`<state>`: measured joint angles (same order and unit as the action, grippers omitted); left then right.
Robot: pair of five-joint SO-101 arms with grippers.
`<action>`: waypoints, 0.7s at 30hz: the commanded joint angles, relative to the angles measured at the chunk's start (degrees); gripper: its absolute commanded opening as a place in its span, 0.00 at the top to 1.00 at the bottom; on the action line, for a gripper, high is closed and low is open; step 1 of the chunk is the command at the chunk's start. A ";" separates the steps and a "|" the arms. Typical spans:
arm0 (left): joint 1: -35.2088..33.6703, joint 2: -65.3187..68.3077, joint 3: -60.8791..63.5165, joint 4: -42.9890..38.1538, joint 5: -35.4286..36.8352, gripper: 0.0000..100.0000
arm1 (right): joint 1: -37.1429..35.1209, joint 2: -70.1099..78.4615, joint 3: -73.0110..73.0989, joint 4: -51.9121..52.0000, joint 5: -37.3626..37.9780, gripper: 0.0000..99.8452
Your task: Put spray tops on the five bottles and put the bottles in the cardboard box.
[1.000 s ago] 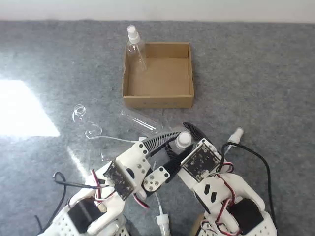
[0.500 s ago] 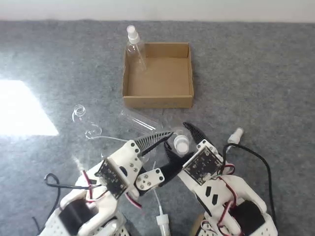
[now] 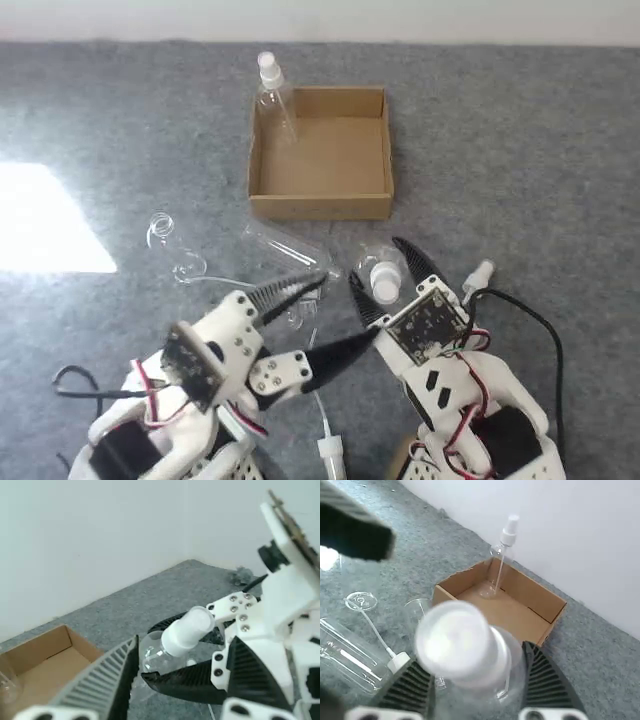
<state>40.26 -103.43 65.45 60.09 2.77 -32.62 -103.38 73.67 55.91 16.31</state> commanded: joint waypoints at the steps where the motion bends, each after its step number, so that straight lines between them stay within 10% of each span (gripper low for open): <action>1: -1.58 -0.79 -3.30 0.09 0.70 0.73 | 1.10 0.31 0.26 -2.68 -0.79 0.92; 21: -10.90 -0.79 -9.01 1.14 3.60 0.73 | 1.45 0.31 0.35 -2.24 -0.88 0.92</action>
<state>33.58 -103.43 59.12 63.34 3.56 -31.82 -102.42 74.64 54.86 16.04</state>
